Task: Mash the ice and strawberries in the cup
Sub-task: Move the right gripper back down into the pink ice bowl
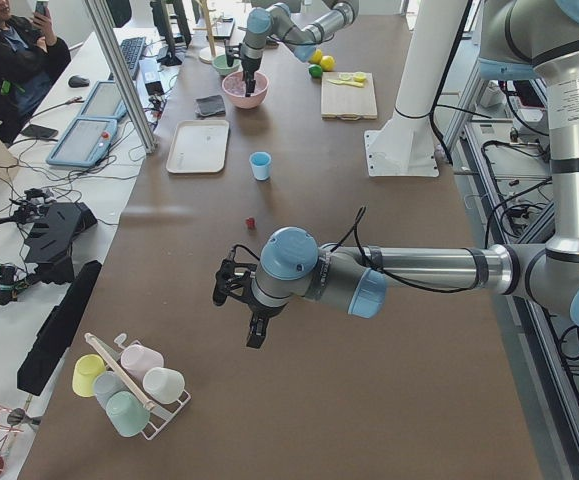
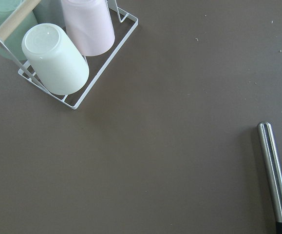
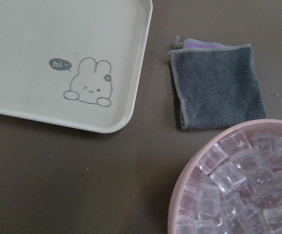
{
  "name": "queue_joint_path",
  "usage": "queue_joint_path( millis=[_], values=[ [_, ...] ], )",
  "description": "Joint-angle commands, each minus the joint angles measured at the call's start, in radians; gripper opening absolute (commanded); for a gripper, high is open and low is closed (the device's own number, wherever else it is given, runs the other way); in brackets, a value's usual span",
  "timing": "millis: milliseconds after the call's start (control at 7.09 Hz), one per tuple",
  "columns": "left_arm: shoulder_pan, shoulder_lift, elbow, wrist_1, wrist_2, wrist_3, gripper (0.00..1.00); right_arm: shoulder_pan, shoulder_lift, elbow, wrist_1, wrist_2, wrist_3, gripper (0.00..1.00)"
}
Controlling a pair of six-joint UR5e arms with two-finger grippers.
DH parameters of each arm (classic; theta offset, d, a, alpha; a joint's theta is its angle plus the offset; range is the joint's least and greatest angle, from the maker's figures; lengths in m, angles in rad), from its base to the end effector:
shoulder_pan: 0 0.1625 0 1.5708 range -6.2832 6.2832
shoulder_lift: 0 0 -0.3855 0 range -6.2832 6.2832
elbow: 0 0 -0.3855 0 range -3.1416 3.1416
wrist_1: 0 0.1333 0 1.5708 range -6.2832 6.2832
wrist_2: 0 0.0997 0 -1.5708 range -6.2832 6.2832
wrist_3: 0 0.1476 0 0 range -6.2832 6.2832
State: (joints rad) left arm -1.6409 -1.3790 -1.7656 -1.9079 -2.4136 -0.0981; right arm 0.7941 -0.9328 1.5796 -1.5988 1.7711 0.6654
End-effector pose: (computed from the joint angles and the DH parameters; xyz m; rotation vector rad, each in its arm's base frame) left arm -0.0538 -0.4361 0.5991 0.3077 0.8381 -0.0136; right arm -0.4182 -0.5738 0.2998 0.3356 -0.5533 -0.1694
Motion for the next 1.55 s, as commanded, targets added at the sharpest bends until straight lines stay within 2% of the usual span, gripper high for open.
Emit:
queue_joint_path(
  millis=[0, 141, 282, 706, 847, 1129, 1411],
  values=[
    [0.0, 0.001, 0.002, 0.0, -0.001, 0.0, 0.98, 0.036, -0.047, -0.016, -0.001, -0.013, -0.169, 0.94],
    [0.0, 0.001, 0.002, 0.0, -0.001, 0.0, 0.98, 0.033, -0.047, -0.035, -0.01, -0.042, -0.203, 0.9],
    [0.001, 0.001, 0.005, 0.0, -0.001, 0.0, 0.98, 0.021, -0.047, -0.064, -0.009, -0.065, -0.231, 0.8],
    [0.001, 0.0, 0.0, 0.0, -0.001, 0.0, 0.98, 0.005, -0.047, -0.105, -0.007, -0.105, -0.273, 0.77],
    [0.001, 0.0, 0.001, 0.0, -0.001, 0.0, 0.98, 0.005, -0.043, -0.11, -0.003, -0.105, -0.274, 0.71],
    [0.001, -0.005, 0.012, 0.0, -0.001, 0.0, 0.98, 0.004, -0.038, -0.122, 0.0, -0.105, -0.264, 0.46],
    [0.001, -0.008, 0.012, 0.0, -0.001, 0.0, 0.98, -0.001, -0.011, -0.164, 0.0, -0.105, -0.262, 0.45]
  ],
)
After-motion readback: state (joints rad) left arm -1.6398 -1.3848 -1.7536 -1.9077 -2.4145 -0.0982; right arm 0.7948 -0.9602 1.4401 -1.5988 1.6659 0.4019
